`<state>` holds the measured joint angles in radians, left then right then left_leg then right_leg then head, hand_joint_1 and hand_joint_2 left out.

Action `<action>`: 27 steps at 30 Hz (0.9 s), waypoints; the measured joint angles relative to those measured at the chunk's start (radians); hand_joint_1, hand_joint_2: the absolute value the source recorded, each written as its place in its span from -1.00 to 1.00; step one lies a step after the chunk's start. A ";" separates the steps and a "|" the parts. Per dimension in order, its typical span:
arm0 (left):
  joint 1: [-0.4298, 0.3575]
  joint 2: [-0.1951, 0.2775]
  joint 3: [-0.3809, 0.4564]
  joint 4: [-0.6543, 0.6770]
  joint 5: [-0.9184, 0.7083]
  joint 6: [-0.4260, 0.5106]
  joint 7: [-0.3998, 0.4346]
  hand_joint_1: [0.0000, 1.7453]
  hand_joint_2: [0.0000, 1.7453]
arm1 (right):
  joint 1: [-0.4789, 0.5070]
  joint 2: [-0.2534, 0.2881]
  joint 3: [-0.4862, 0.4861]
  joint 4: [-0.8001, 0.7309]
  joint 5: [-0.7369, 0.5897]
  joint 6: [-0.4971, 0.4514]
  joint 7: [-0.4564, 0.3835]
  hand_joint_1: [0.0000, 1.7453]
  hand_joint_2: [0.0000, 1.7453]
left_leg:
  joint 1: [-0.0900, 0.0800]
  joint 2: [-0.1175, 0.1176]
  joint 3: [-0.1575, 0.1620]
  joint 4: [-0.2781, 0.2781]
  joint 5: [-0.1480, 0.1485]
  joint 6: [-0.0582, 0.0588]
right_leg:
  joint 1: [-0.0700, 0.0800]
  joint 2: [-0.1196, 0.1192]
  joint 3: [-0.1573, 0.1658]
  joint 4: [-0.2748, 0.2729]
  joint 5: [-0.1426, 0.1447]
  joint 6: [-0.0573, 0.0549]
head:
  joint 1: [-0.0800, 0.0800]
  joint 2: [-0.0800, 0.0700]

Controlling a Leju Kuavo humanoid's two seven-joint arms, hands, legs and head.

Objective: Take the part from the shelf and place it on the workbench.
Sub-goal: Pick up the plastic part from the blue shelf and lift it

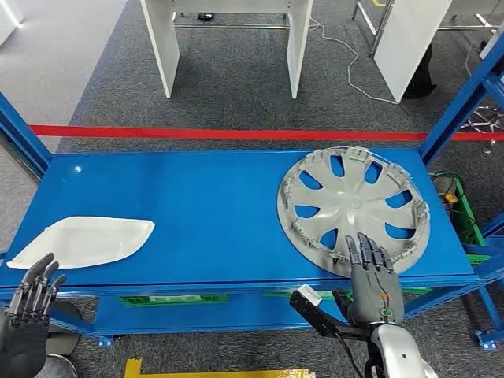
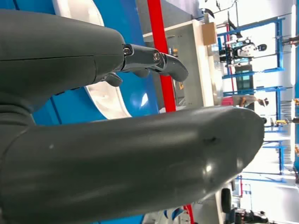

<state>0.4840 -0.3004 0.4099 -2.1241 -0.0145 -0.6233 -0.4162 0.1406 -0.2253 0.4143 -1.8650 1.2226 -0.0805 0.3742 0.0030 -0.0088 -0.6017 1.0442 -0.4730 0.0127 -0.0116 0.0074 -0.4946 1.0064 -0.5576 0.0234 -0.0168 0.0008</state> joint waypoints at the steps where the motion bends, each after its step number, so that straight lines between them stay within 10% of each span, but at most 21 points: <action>1: 0.000 0.000 0.000 0.000 0.001 0.000 0.000 -1.00 -1.00 | 0.000 0.000 0.000 0.000 0.000 0.000 0.000 -1.00 1.00 | 0.000 0.000 0.001 0.000 -0.001 0.001 | 0.000 0.000 0.000 -0.001 0.000 0.001 | 0.000 0.000; 27: -0.011 0.037 -0.030 0.000 0.056 0.040 0.032 -1.00 -1.00 | -0.060 -0.049 -0.103 0.148 -0.071 0.141 0.008 -1.00 1.00 | 0.000 0.000 0.006 -0.001 -0.001 0.005 | 0.000 -0.001 0.002 -0.003 0.001 0.011 | -0.001 0.000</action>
<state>0.4733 -0.2629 0.3802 -2.1239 0.0417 -0.5838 -0.3846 0.0810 -0.2741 0.3114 -1.7168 1.1513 0.0606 0.3821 0.0031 -0.0084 -0.5956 1.0436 -0.4736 0.0174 -0.0112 0.0068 -0.4927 1.0037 -0.5565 0.0340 -0.0174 0.0008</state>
